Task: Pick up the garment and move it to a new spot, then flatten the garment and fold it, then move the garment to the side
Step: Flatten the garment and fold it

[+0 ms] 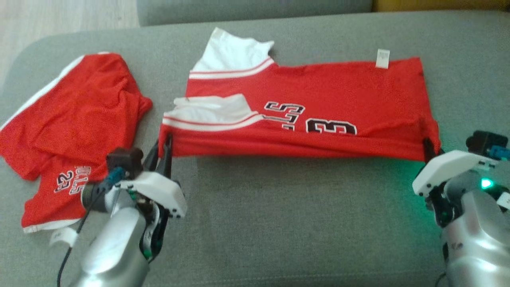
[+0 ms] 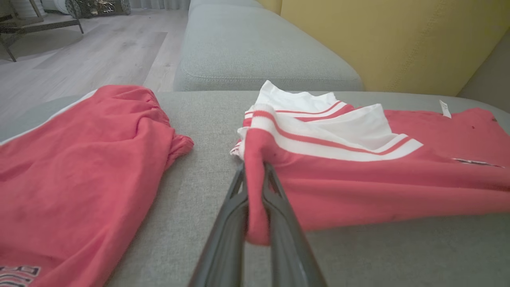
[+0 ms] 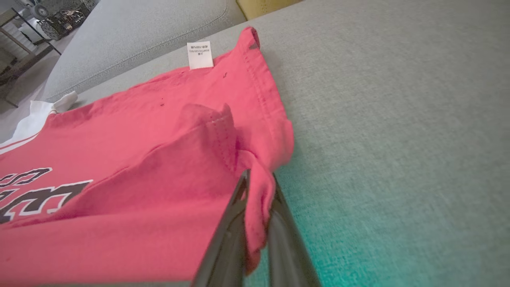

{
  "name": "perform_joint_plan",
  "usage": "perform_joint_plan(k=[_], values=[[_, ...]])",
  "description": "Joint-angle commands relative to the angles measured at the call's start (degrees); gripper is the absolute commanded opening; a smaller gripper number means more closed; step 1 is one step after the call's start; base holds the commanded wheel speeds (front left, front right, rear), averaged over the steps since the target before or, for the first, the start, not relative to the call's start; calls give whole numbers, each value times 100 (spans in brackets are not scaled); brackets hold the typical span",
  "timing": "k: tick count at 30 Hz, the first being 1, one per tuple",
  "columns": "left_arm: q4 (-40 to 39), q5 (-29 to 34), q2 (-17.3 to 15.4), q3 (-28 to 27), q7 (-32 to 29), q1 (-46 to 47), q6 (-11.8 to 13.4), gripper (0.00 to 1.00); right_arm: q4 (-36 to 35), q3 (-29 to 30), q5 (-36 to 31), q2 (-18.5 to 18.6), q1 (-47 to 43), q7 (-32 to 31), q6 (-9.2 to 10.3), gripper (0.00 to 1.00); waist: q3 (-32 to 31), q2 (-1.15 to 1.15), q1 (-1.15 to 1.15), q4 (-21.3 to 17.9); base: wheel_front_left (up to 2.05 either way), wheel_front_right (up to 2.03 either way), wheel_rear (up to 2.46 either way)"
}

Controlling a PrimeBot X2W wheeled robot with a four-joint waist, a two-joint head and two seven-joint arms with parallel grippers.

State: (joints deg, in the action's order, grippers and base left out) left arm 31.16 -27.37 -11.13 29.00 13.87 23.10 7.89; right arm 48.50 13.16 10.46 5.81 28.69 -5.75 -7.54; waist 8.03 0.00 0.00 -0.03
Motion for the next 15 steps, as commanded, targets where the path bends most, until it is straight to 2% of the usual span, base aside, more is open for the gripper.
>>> perform_joint_plan(k=[1, 7, 15], values=[[-71, -71, -269, -230, -13, 37, 63, 0, -285, -103, 109, 167, -55, -8, 5, 0, -191, 0, 0, -6, 0, 0, 0], [-104, -284, -308, -125, -341, -422, -109, 0, -624, -476, 404, 203, -515, -230, 5, 0, -520, 0, 0, -56, 0, 0, 0], [-764, -531, -647, 75, -985, -1330, -290, 0, -1449, -894, 991, 475, -1303, -849, 5, 0, -826, 0, 0, -117, 0, 0, 0]])
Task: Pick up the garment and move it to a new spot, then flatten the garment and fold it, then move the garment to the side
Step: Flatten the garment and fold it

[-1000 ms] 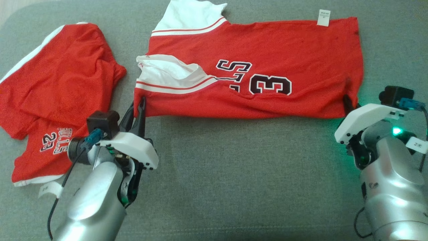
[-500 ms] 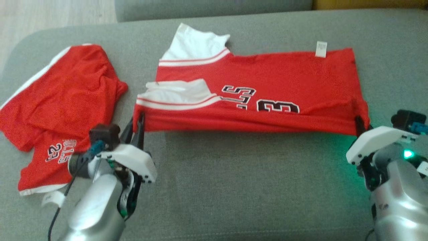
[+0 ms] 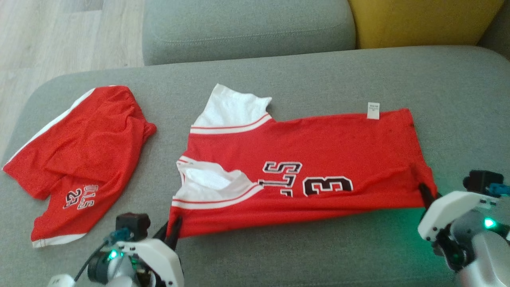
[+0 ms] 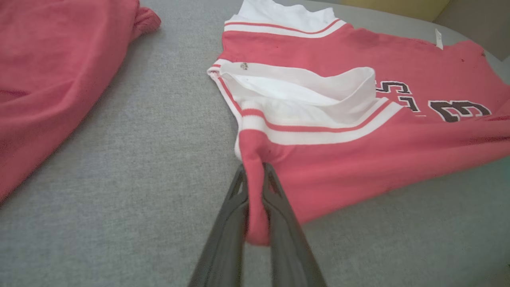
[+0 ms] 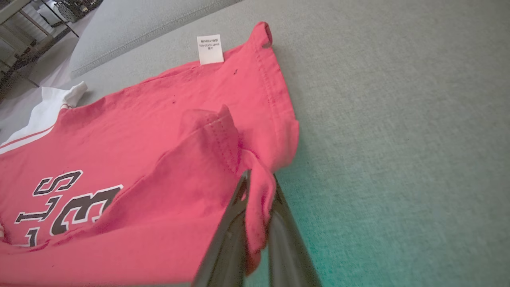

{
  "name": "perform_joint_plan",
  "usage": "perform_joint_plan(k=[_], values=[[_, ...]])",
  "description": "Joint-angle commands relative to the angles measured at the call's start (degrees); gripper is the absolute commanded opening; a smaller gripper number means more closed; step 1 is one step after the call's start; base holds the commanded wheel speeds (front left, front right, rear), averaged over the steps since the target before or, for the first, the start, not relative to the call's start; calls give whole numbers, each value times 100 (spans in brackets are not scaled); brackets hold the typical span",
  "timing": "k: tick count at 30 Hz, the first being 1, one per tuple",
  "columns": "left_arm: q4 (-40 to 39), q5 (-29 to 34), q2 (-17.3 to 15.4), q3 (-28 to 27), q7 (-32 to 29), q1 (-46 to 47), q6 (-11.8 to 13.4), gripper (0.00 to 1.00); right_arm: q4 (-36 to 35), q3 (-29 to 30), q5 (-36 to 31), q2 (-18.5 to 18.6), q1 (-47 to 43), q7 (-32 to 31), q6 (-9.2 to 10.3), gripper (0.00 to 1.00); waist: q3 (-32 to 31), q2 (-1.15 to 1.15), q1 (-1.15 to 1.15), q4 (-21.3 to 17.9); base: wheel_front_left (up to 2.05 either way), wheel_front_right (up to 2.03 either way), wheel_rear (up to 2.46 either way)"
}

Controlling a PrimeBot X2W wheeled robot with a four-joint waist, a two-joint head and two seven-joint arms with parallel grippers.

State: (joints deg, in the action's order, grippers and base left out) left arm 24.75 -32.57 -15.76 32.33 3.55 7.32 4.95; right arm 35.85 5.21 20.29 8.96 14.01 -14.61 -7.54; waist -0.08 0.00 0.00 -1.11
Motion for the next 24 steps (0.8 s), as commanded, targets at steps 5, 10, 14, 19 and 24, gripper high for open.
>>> perform_joint_plan(k=[5, 10, 14, 19, 24], values=[[-755, -109, -364, -206, -241, -158, 61, 0, -767, -84, 234, 306, -296, -482, 5, 0, -55, 0, 0, 11, 0, 0, 0], [-1075, -57, -393, -157, -308, -256, 195, 100, -1291, 181, 169, 285, -606, -682, 5, 100, -35, 0, 0, 39, 0, 0, 0], [-1188, -55, -322, -228, -172, -254, 352, 100, -1955, 343, -173, 188, -763, -470, 5, 100, -11, 0, 0, 22, 0, 0, 0], [-1347, -176, -120, -569, 426, -156, 509, 100, -2674, 298, -454, 25, -833, 178, 5, 100, 13, 0, 0, -30, 0, 0, 0], [-1436, -218, 74, -844, 925, 69, 528, 100, -3091, 165, -532, -153, -874, 717, 5, 100, 136, 0, 0, -112, 0, 0, 0]])
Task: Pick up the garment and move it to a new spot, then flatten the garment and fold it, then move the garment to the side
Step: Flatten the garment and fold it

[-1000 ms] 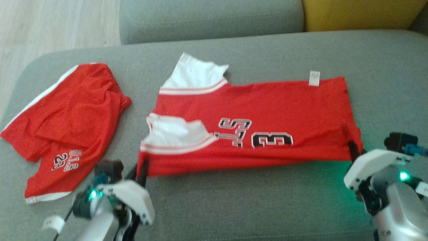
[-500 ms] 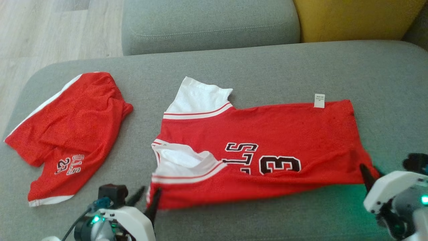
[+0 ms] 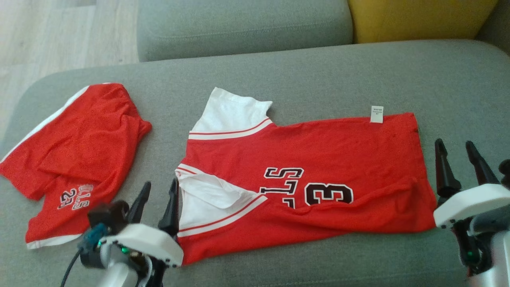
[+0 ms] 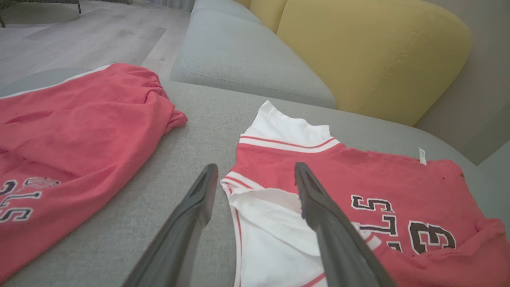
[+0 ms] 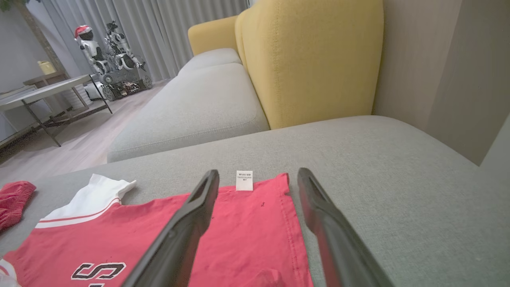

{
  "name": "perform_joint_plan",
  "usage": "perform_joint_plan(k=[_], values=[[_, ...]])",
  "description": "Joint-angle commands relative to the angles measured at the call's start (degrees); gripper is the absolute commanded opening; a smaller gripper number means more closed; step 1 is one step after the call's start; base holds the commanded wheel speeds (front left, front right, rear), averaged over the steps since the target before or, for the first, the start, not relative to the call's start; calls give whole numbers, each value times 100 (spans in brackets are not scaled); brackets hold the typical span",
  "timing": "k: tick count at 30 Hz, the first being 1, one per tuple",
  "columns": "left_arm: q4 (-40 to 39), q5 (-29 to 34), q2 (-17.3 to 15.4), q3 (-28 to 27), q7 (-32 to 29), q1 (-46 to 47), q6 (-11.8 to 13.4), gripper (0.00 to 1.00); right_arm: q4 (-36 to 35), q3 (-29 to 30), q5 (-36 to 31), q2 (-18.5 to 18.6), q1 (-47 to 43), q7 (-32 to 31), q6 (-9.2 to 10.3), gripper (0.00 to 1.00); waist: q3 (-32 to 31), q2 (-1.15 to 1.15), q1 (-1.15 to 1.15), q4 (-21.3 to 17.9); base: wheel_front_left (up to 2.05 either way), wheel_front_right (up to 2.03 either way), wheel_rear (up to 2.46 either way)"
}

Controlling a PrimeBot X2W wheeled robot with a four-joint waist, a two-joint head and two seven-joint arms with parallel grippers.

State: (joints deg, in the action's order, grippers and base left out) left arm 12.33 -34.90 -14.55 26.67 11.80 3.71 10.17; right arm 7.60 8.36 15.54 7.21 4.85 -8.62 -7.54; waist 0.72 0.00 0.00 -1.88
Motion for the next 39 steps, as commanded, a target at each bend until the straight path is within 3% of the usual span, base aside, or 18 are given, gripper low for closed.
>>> perform_joint_plan(k=[1, 7, 10, 14, 21, 25, 31, 39], values=[[-183, 52, -30, -291, 140, 497, -5, 100, -300, -169, -96, 5, 48, 196, 5, 100, 91, 0, 0, -53, 0, 0, 0], [140, 314, -85, -185, 89, 964, -12, 100, -349, -342, -288, -69, 208, 440, 5, 100, 336, 0, 0, -201, 0, 0, 0], [374, 400, -166, -98, -151, 1430, -134, 100, -355, -476, -381, -101, 408, 511, 5, 100, 555, 0, 0, -315, 0, 0, 0], [721, 408, -355, -71, -541, 2246, -456, 100, -340, -638, -497, -140, 726, 554, 5, 100, 903, 0, 0, -478, 0, 0, 0], [1572, 382, -815, 176, -1596, 3742, -1395, 100, -192, -1099, -612, -209, 1368, 617, 5, 100, 1478, 0, 0, -856, 0, 0, 0], [2160, 214, -993, 297, -2234, 4482, -1658, 100, -35, -1383, -634, -263, 1722, 681, 5, 100, 1717, 0, 0, -1097, 0, 0, 0], [2765, 165, -1353, 757, -2960, 5272, -1758, 100, 170, -1670, -616, -332, 2117, 797, 5, 100, 2008, 0, 0, -1425, 0, 0, 0], [3155, -43, -1610, 1386, -2863, 5732, -1764, 100, 336, -1752, -607, -377, 2284, 932, 5, 100, 2204, 0, 0, -1660, 0, 0, 0]])
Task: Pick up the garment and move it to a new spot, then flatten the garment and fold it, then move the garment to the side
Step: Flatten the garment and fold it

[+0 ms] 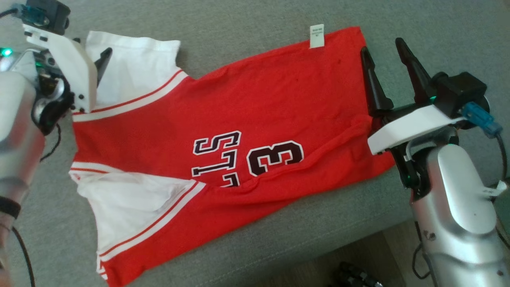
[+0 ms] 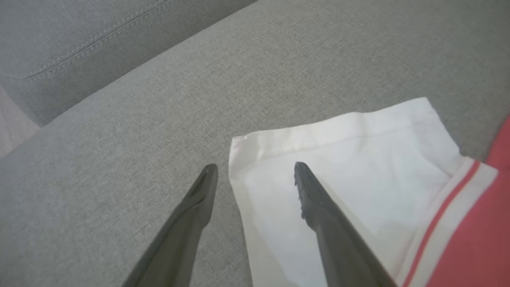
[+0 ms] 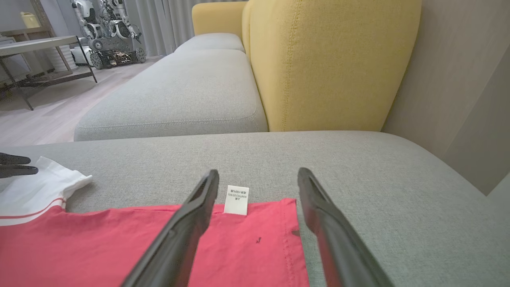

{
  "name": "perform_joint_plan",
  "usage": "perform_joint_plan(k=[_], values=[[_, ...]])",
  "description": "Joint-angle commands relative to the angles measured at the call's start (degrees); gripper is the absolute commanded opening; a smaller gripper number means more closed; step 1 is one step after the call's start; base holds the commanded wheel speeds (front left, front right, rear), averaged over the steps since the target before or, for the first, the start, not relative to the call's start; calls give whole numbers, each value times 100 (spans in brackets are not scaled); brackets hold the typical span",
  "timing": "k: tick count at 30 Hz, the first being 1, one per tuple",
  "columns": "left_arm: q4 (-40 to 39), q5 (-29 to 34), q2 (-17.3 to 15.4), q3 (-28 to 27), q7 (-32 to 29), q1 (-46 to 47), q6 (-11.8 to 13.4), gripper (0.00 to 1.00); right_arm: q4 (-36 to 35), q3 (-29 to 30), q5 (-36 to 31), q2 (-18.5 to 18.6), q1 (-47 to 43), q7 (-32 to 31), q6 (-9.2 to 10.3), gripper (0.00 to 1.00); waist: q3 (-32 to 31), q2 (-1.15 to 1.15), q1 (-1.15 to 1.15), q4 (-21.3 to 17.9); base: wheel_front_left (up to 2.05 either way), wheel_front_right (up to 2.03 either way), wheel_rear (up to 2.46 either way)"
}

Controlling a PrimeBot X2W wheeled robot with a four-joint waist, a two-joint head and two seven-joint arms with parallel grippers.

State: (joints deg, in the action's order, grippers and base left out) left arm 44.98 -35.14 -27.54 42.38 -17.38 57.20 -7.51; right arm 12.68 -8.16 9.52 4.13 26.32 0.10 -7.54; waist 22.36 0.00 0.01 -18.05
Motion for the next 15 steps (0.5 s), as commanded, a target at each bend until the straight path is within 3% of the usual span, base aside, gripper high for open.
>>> perform_joint_plan(k=[1, 15], values=[[-62, -30, -330, -111, 98, 427, 4, 100, -158, -113, -4, -72, 149, 70, 5, 100, 54, 0, -1, -66, 0, 0, 0], [471, -213, -267, 603, 395, 879, 3, 100, -80, -141, -28, -105, 290, 73, 5, 100, 234, 0, -1, -148, 0, 0, 0]])
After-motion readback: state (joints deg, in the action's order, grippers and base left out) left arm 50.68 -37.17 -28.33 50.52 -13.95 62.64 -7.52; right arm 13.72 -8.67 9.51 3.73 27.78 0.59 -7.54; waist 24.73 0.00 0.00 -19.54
